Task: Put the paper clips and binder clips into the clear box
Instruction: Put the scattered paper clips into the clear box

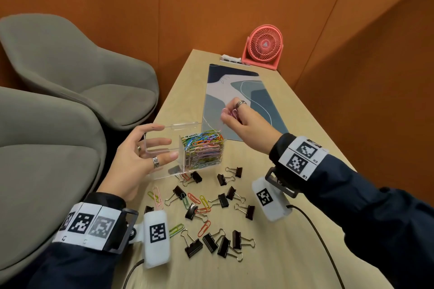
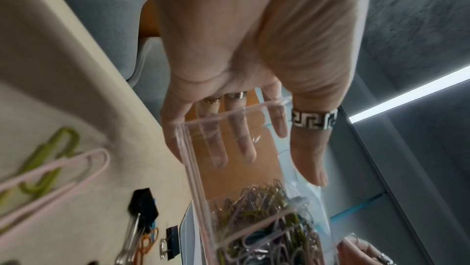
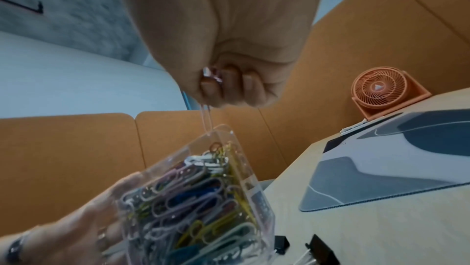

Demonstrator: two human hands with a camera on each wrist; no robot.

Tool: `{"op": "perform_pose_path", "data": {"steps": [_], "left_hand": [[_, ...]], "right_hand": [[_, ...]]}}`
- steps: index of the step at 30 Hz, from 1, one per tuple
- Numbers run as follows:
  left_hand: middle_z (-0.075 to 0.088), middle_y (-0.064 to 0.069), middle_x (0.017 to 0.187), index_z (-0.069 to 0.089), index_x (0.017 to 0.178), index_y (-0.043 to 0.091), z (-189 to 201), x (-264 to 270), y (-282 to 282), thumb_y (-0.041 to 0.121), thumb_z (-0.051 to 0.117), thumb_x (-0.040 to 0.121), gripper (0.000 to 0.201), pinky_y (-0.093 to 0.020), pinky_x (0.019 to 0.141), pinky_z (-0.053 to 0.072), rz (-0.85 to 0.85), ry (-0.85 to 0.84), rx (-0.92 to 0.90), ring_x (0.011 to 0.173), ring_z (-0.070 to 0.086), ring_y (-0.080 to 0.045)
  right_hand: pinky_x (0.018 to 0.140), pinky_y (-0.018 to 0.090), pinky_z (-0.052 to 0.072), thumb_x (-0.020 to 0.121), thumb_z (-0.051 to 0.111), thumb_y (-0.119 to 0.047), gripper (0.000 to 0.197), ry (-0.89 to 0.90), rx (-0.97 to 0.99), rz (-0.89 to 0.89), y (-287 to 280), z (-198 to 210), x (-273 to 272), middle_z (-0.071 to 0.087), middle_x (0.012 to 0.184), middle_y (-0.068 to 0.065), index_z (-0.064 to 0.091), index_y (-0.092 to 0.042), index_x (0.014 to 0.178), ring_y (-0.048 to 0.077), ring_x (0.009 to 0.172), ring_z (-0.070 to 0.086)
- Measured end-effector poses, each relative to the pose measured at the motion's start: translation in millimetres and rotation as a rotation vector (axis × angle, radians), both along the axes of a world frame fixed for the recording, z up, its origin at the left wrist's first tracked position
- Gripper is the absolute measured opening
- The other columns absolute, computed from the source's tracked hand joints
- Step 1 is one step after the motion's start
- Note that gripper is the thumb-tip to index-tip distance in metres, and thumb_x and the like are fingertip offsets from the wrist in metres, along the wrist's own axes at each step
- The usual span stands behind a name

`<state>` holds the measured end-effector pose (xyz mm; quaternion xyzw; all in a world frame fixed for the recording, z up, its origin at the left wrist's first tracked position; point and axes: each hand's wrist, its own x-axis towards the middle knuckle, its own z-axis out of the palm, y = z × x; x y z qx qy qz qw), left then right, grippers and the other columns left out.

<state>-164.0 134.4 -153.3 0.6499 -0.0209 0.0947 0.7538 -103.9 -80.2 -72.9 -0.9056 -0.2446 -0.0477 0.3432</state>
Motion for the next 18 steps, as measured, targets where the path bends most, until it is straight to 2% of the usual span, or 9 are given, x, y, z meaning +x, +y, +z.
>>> {"op": "perform_pose_path", "data": {"steps": [2, 5, 8, 10, 12, 14, 18], "left_hand": [[0.068, -0.008, 0.102, 0.058, 0.106, 0.029, 0, 0, -2, 0.008, 0.076, 0.056, 0.057, -0.018, 0.061, 0.054, -0.029, -0.008, -0.002, 0.078, 0.069, -0.005], [0.069, -0.009, 0.102, 0.058, 0.105, 0.028, -1, 1, -3, 0.003, 0.074, 0.06, 0.055, -0.019, 0.059, 0.054, -0.061, -0.013, -0.013, 0.076, 0.069, -0.006], [0.069, -0.009, 0.102, 0.058, 0.105, 0.028, -3, 2, -3, 0.002, 0.074, 0.06, 0.055, -0.019, 0.057, 0.053, -0.078, -0.017, -0.025, 0.075, 0.069, -0.006], [0.07, -0.008, 0.1, 0.059, 0.104, 0.03, -3, 3, -2, 0.008, 0.082, 0.054, 0.059, -0.018, 0.057, 0.052, -0.091, -0.02, -0.034, 0.075, 0.069, -0.006], [0.072, -0.006, 0.096, 0.061, 0.102, 0.033, -3, 3, -1, 0.027, 0.094, 0.039, 0.071, -0.019, 0.058, 0.053, -0.107, -0.02, -0.045, 0.077, 0.07, -0.008], [0.074, -0.001, 0.095, 0.063, 0.098, 0.038, -2, 3, -2, 0.047, 0.093, 0.023, 0.082, -0.02, 0.059, 0.053, -0.12, -0.018, -0.048, 0.079, 0.07, -0.009], [0.074, -0.002, 0.096, 0.065, 0.094, 0.041, -2, 3, -4, 0.052, 0.092, 0.019, 0.081, -0.021, 0.06, 0.054, -0.128, -0.019, -0.054, 0.08, 0.07, -0.011]], "right_hand": [[0.055, 0.009, 0.034, 0.096, 0.048, -0.02, 0.008, -0.067, -0.036, -0.001, -1, -1, 0, 0.037, 0.063, -0.014, 0.047, -0.014, 0.091, 0.003, 0.055, 0.037], [0.051, 0.015, 0.029, 0.093, 0.054, -0.021, 0.007, -0.105, -0.07, 0.016, -5, -4, 1, 0.032, 0.056, -0.007, 0.054, -0.015, 0.09, 0.007, 0.05, 0.03], [0.05, 0.019, 0.024, 0.091, 0.058, -0.023, 0.013, -0.151, -0.11, 0.007, -10, -5, 1, 0.027, 0.053, -0.006, 0.061, -0.011, 0.092, 0.01, 0.048, 0.027], [0.053, 0.024, 0.026, 0.09, 0.059, -0.026, 0.016, -0.199, -0.162, -0.01, -11, -6, 0, 0.027, 0.053, -0.006, 0.063, -0.011, 0.093, 0.01, 0.049, 0.027], [0.056, 0.029, 0.029, 0.09, 0.059, -0.027, 0.015, -0.23, -0.162, -0.025, -11, -9, -1, 0.027, 0.054, -0.006, 0.062, -0.012, 0.094, 0.01, 0.051, 0.028], [0.056, 0.029, 0.03, 0.09, 0.059, -0.027, 0.013, -0.254, -0.112, -0.037, -11, -13, -1, 0.026, 0.055, -0.007, 0.058, -0.017, 0.097, 0.01, 0.051, 0.028], [0.056, 0.028, 0.03, 0.088, 0.061, -0.022, 0.01, -0.256, -0.044, -0.014, -9, -15, -2, 0.024, 0.057, -0.006, 0.058, -0.021, 0.098, 0.013, 0.053, 0.027]]}}
